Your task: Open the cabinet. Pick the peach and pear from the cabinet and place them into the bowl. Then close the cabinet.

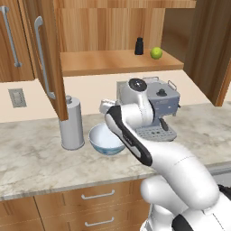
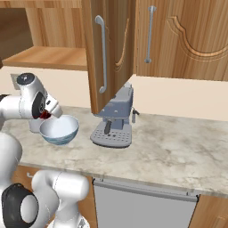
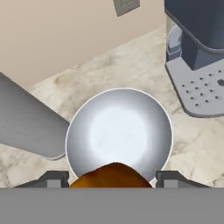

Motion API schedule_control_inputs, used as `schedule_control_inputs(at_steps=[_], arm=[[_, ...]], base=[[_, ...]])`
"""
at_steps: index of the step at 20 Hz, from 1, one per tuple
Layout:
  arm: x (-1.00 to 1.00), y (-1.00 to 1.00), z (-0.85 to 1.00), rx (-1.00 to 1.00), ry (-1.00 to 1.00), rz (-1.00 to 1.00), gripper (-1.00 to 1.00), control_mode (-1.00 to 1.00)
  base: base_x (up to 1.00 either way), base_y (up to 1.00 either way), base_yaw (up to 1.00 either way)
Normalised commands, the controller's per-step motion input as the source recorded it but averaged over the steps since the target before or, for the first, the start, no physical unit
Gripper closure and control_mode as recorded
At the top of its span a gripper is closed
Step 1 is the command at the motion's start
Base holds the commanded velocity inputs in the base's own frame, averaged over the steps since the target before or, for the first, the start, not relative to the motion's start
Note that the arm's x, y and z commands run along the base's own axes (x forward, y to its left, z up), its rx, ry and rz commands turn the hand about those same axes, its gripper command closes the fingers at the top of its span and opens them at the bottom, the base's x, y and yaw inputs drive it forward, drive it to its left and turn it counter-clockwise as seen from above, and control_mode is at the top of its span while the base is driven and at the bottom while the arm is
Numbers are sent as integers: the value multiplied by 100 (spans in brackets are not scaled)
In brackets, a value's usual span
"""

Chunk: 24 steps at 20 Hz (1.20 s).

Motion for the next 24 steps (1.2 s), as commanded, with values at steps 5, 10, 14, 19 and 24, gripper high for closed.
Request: schedule_control_inputs(at_steps=[5, 10, 14, 19, 24], arm=[[72, 19, -46, 0, 3, 0, 100, -100], [23, 1, -26, -2, 3, 0, 100, -100], [0, 0, -37, -4, 2, 0, 100, -100], [2, 0, -21, -3, 0, 0, 100, -100], [11, 0, -21, -3, 0, 0, 100, -100]], base=[[0, 0, 0], [0, 0, 0], [0, 0, 0], [0, 0, 0], [0, 0, 0]])
